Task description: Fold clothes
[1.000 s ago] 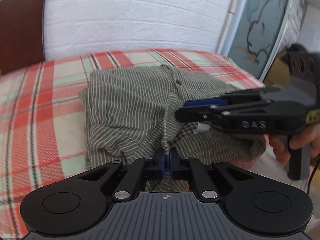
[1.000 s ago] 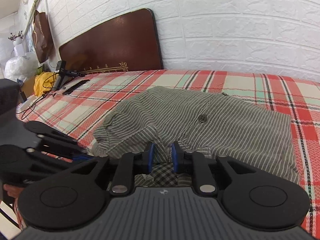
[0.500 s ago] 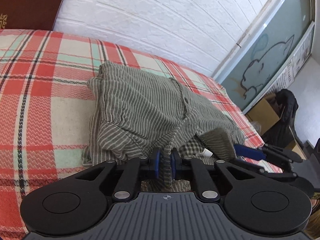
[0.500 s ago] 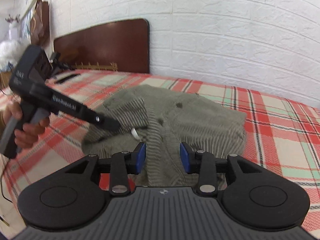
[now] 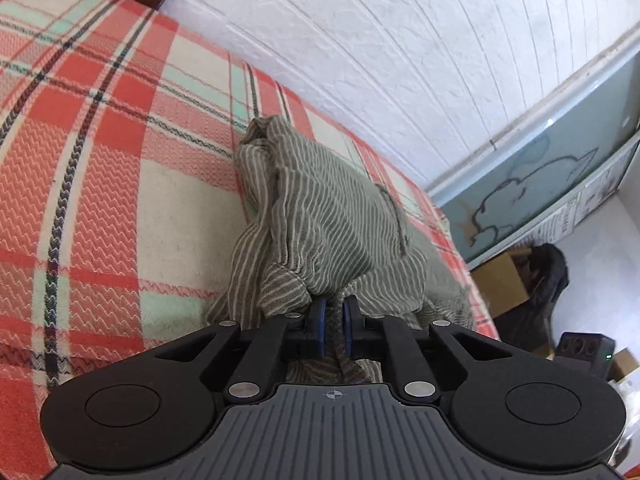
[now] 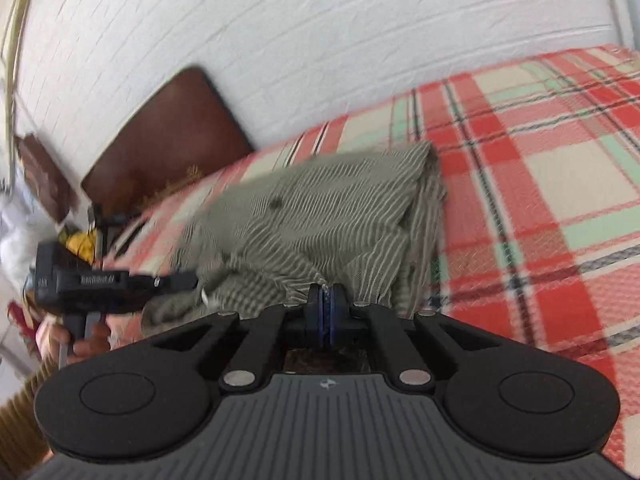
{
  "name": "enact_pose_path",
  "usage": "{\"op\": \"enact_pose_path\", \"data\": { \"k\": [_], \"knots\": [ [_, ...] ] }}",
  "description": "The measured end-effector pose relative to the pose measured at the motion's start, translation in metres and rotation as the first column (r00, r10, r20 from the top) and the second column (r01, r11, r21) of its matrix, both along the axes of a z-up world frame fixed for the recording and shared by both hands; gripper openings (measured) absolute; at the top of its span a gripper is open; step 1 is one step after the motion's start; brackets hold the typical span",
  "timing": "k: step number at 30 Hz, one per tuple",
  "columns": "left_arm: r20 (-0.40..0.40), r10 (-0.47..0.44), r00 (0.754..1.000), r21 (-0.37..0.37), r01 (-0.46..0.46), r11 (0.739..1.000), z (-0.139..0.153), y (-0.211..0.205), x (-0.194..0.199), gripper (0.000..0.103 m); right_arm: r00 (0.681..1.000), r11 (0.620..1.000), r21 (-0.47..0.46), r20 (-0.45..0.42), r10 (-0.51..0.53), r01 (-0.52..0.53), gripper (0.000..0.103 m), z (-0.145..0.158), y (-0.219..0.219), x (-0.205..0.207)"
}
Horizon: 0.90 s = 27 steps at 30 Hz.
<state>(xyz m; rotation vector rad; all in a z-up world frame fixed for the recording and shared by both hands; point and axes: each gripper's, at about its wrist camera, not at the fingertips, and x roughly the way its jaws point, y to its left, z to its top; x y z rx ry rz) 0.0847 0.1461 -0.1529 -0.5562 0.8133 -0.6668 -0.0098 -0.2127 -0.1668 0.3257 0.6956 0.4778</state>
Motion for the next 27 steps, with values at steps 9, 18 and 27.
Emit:
{"op": "enact_pose_path", "data": {
  "k": [9, 18, 27],
  "knots": [
    [0.026, -0.011, 1.0, 0.038, 0.01, 0.999, 0.008, -0.004, -0.003, 0.029, 0.973, 0.976, -0.191, 0.179, 0.143, -0.108, 0.047, 0.035, 0.03, -0.019],
    [0.06, -0.011, 0.998, 0.067, 0.007, 0.998, 0.012, -0.008, -0.01, 0.038, 0.865, 0.837, -0.42, 0.198, 0.461, -0.35, 0.045, 0.053, 0.095, 0.011],
    [0.129, -0.014, 0.991, 0.16, -0.007, 0.987, 0.022, -0.016, -0.028, 0.048, 0.892, 0.861, -0.253, -0.015, 0.452, -0.441, 0.004, 0.033, 0.104, 0.065]
  ]
}}
